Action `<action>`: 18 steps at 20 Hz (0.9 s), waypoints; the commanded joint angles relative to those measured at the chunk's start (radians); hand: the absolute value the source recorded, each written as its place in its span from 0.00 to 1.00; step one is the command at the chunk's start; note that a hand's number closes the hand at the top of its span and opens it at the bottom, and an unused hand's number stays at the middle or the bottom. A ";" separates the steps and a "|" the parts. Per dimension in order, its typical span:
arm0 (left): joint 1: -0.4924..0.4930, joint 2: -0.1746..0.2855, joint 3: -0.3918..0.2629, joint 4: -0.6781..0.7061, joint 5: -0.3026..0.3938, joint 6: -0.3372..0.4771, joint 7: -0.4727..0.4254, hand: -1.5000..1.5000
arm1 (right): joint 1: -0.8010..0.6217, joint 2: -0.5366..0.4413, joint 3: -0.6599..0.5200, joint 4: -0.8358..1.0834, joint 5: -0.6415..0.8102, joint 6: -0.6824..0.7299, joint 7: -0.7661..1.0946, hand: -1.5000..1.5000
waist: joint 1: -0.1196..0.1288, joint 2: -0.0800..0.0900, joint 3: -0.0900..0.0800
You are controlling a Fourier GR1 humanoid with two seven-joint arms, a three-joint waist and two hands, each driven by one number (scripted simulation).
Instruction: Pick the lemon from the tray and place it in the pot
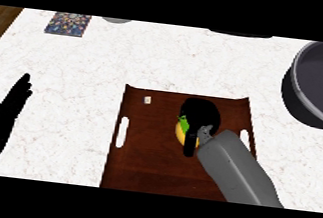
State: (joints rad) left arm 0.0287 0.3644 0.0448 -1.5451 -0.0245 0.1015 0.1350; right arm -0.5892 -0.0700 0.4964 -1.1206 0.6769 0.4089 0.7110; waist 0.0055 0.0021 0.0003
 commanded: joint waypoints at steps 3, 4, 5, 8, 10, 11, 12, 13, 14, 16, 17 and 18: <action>-0.039 -0.001 0.009 0.033 -0.001 -0.004 -0.008 0.50 | -0.122 -0.188 -0.262 0.140 -0.007 -0.156 -0.078 1.00 | 0.006 0.011 0.001; 0.005 -0.022 -0.010 0.011 -0.016 0.008 -0.022 0.50 | -0.116 -0.226 -0.262 0.172 0.020 -0.181 -0.103 1.00 | 0.014 0.008 0.001; -0.001 -0.013 0.008 0.007 0.009 -0.008 -0.005 0.50 | -0.140 -0.228 -0.252 0.175 0.056 -0.210 -0.085 1.00 | 0.014 0.004 0.000; -0.027 -0.012 0.014 0.045 -0.007 -0.004 -0.032 0.50 | -0.212 -0.186 -0.214 0.202 0.163 -0.328 -0.024 1.00 | 0.016 0.004 -0.001; -0.027 -0.017 -0.011 -0.008 -0.020 0.001 0.029 0.50 | -0.200 -0.264 -0.218 0.163 0.206 -0.368 -0.037 1.00 | 0.005 -0.001 0.000; -0.009 -0.021 0.009 0.031 -0.007 -0.003 -0.020 0.50 | -0.227 -0.227 -0.195 0.117 0.241 -0.384 0.033 1.00 | 0.002 -0.004 -0.001; 0.017 -0.027 -0.011 -0.013 -0.020 0.002 0.001 0.50 | -0.196 -0.263 -0.197 0.111 0.277 -0.452 0.025 1.00 | 0.003 -0.005 0.000; -0.005 0.007 0.022 -0.004 -0.001 -0.014 0.026 0.50 | -0.226 -0.276 -0.198 0.084 0.305 -0.469 0.055 1.00 | -0.001 -0.007 0.000; 0.004 -0.014 0.008 -0.005 -0.008 -0.005 0.003 0.50 | -0.264 -0.301 -0.208 0.073 0.329 -0.462 0.090 1.00 | -0.002 -0.008 -0.001; 0.021 0.003 0.033 -0.035 0.014 -0.023 0.006 0.50 | -0.245 -0.319 -0.209 0.041 0.366 -0.503 0.093 1.00 | 0.000 -0.007 0.000; 0.041 -0.029 0.001 -0.004 -0.020 -0.003 -0.026 0.50 | -0.273 -0.318 -0.239 0.051 0.366 -0.523 0.107 1.00 | 0.001 -0.004 -0.001; 0.052 -0.017 0.015 -0.021 -0.016 -0.011 -0.030 0.50 | -0.236 -0.322 -0.250 0.001 0.354 -0.532 0.091 1.00 | -0.003 -0.006 0.000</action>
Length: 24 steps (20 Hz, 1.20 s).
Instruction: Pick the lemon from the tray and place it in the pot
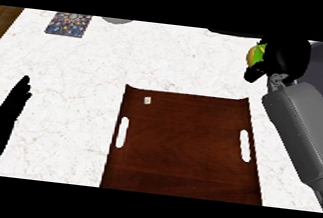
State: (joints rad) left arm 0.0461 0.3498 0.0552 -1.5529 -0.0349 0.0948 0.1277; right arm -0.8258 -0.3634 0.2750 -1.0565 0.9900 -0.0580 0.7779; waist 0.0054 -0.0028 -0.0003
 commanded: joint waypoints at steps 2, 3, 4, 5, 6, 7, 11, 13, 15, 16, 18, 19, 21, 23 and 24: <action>-0.033 0.039 0.043 0.027 0.017 -0.035 0.008 0.50 | -0.008 -0.034 -0.098 -0.071 -0.004 -0.118 -0.005 1.00 | -0.005 0.002 0.001; -0.045 -0.031 -0.006 0.033 -0.017 0.014 0.011 0.50 | 0.016 -0.012 -0.077 -0.162 0.009 -0.090 0.048 1.00 | -0.015 -0.001 0.000; -0.043 0.014 0.029 0.057 0.008 -0.036 -0.008 0.50 | -0.026 -0.034 -0.120 -0.112 0.005 -0.090 0.035 1.00 | -0.006 0.002 0.000; -0.001 0.024 0.046 0.026 0.029 -0.057 -0.035 0.50 | -0.040 -0.059 -0.148 -0.095 -0.010 -0.089 -0.005 1.00 | 0.001 0.002 0.000; 0.038 -0.034 -0.004 0.010 -0.033 0.005 -0.049 0.50 | 0.033 -0.084 -0.158 -0.153 -0.020 -0.112 -0.032 1.00 | -0.005 0.001 0.000; -0.024 -0.031 -0.011 -0.022 -0.036 0.019 0.045 0.50 | 0.024 -0.121 -0.211 -0.112 -0.060 -0.141 -0.092 1.00 | -0.006 0.002 0.001; -0.044 -0.028 0.013 0.033 -0.033 -0.011 -0.008 0.50 | -0.033 -0.115 -0.282 0.031 -0.063 -0.214 -0.179 1.00 | 0.003 0.006 0.000; -0.021 -0.062 -0.008 0.045 -0.067 0.020 -0.046 0.50 | -0.027 -0.133 -0.320 0.112 -0.082 -0.265 -0.258 1.00 | 0.008 0.007 0.001; -0.019 -0.025 0.012 -0.020 -0.035 -0.025 0.026 0.50 | -0.053 -0.149 -0.354 0.187 -0.098 -0.303 -0.334 1.00 | 0.014 0.008 0.001; -0.016 -0.031 0.015 -0.020 -0.038 -0.021 0.012 0.50 | -0.115 -0.184 -0.374 0.226 -0.112 -0.248 -0.348 1.00 | 0.015 0.008 0.001; -0.035 0.007 0.058 0.005 -0.001 -0.070 0.026 0.50 | -0.134 -0.173 -0.383 0.281 -0.100 -0.276 -0.363 1.00 | 0.013 0.007 0.001; -0.029 -0.011 0.033 0.014 -0.030 -0.046 -0.022 0.50 | -0.148 -0.264 -0.444 0.359 -0.150 -0.266 -0.453 1.00 | 0.025 0.014 0.001; -0.025 -0.013 0.046 -0.020 -0.008 -0.057 0.023 0.50 | -0.174 -0.265 -0.450 0.432 -0.145 -0.278 -0.509 1.00 | 0.024 0.011 0.001; -0.067 -0.032 0.032 0.087 -0.035 -0.054 -0.064 0.50 | -0.222 -0.262 -0.450 0.539 -0.112 -0.320 -0.523 1.00 | 0.032 0.019 0.001; -0.034 -0.050 0.012 0.036 -0.037 -0.047 -0.033 0.50 | -0.209 -0.308 -0.486 0.567 -0.150 -0.309 -0.594 1.00 | 0.038 0.020 0.002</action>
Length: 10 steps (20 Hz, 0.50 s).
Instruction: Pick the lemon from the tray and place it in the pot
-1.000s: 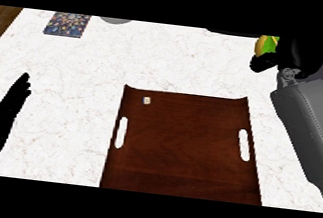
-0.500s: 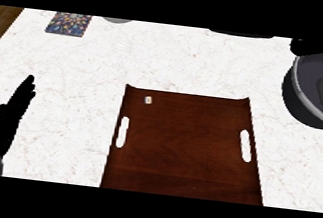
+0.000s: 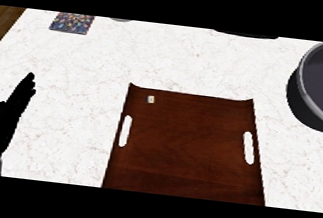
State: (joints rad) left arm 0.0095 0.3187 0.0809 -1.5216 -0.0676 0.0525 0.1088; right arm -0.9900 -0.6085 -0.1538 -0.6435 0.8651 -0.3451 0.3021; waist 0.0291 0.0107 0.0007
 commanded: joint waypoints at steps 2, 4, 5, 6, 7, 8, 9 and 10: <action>0.000 0.010 0.018 -0.014 0.015 -0.025 0.019 0.50 | -0.023 -0.051 -0.062 0.202 -0.024 -0.059 -0.178 1.00 | 0.009 0.003 0.001; -0.009 -0.008 -0.012 -0.034 -0.010 -0.008 0.018 0.50 | -0.029 -0.075 -0.088 0.279 -0.036 -0.068 -0.227 1.00 | 0.029 0.013 0.002; -0.048 -0.009 -0.017 -0.013 -0.022 0.000 0.047 0.50 | -0.070 -0.094 -0.074 0.305 -0.010 -0.056 -0.217 1.00 | 0.031 0.016 0.002; -0.050 0.004 0.007 -0.012 0.006 -0.019 0.033 0.50 | -0.068 -0.112 -0.090 0.326 -0.022 -0.055 -0.242 1.00 | 0.033 0.017 0.002; -0.037 -0.028 -0.027 -0.003 -0.026 0.004 0.012 0.50 | -0.007 -0.087 -0.089 0.338 -0.013 -0.135 -0.267 1.00 | 0.034 0.020 0.003; -0.065 -0.025 -0.024 -0.006 -0.018 0.000 0.033 0.50 | -0.072 -0.125 -0.078 0.360 0.003 -0.072 -0.250 1.00 | 0.044 0.023 0.003; -0.064 -0.028 -0.032 0.025 -0.038 0.006 -0.006 0.50 | -0.070 -0.135 -0.065 0.374 0.021 -0.065 -0.245 1.00 | 0.051 0.031 0.003; -0.064 -0.008 -0.020 0.012 -0.024 -0.013 0.012 0.50 | -0.071 -0.137 -0.054 0.393 0.038 -0.072 -0.243 1.00 | 0.055 0.028 0.003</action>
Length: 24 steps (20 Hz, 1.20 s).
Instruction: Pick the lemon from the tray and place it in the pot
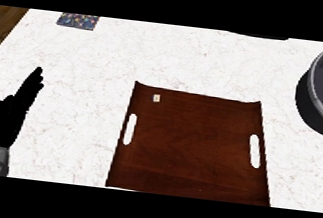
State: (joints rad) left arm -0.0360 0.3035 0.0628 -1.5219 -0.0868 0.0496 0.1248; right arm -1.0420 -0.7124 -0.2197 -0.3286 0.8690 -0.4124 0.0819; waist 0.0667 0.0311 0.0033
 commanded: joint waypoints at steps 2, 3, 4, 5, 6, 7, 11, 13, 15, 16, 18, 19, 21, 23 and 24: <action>-0.033 -0.005 -0.007 0.001 0.001 -0.008 0.006 0.50 | 0.020 -0.031 -0.024 0.103 -0.002 -0.027 -0.086 1.00 | 0.013 0.009 0.003; -0.043 -0.014 -0.014 0.021 -0.009 0.000 -0.003 0.50 | 0.007 0.008 -0.058 0.110 -0.039 -0.036 -0.067 1.00 | 0.019 0.014 0.003; -0.001 -0.012 -0.014 -0.016 0.006 -0.016 -0.001 0.50 | 0.004 -0.040 -0.072 0.125 -0.050 0.008 -0.095 1.00 | 0.019 0.005 0.003; -0.034 -0.024 -0.027 0.012 -0.013 0.000 -0.007 0.50 | -0.024 -0.026 -0.079 0.134 -0.055 0.013 -0.065 0.00 | 0.024 0.013 0.003; -0.037 -0.015 -0.009 -0.010 -0.009 0.009 0.014 0.50 | 0.008 -0.018 -0.107 0.141 -0.084 -0.008 -0.092 0.00 | 0.023 0.012 0.005; -0.013 -0.003 -0.006 -0.031 -0.010 0.002 0.008 0.50 | 0.008 0.002 -0.116 0.150 -0.091 -0.021 -0.079 0.00 | 0.039 0.012 0.005; -0.042 0.018 0.006 -0.032 0.018 -0.033 0.036 0.50 | -0.007 -0.034 -0.162 0.162 -0.141 0.061 -0.157 0.00 | 0.035 0.012 0.006; -0.020 0.020 0.014 -0.020 0.023 -0.037 0.018 0.50 | 0.030 -0.012 -0.183 0.161 -0.160 0.014 -0.208 0.00 | 0.037 0.015 0.006; -0.031 0.002 -0.003 -0.017 0.013 -0.029 0.022 0.50 | 0.015 -0.022 -0.200 0.160 -0.176 0.023 -0.224 0.00 | 0.031 0.014 0.005; -0.012 0.019 0.013 -0.045 0.024 -0.036 0.034 0.50 | 0.011 -0.022 -0.211 0.148 -0.186 0.007 -0.245 0.00 | 0.037 0.009 0.006; -0.025 -0.029 -0.023 -0.017 -0.018 0.008 0.007 0.50 | 0.000 0.007 -0.265 0.111 -0.246 -0.017 -0.331 0.00 | 0.018 0.009 0.006; 0.021 -0.017 -0.011 -0.019 -0.007 -0.007 -0.024 0.50 | 0.014 0.013 -0.311 0.090 -0.293 -0.056 -0.374 0.00 | 0.023 0.006 0.007; -0.019 -0.014 0.002 -0.012 0.009 -0.008 0.022 0.50 | -0.030 -0.006 -0.373 0.071 -0.356 -0.035 -0.393 0.00 | 0.017 0.008 0.007; 0.000 0.004 0.011 -0.018 0.017 -0.028 0.010 0.50 | -0.010 -0.002 -0.433 0.066 -0.421 -0.019 -0.456 0.00 | 0.010 0.002 0.006; 0.000 -0.026 -0.013 -0.012 -0.017 0.009 0.017 0.50 | -0.011 -0.007 -0.449 0.069 -0.438 0.003 -0.473 0.00 | 0.002 0.002 0.005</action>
State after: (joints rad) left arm -0.0460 0.2955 0.0625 -1.5360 -0.0857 0.0393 0.1371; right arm -1.0501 -0.7126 -0.5798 -0.2440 0.5245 -0.4348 -0.3097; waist 0.0815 0.0370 0.0092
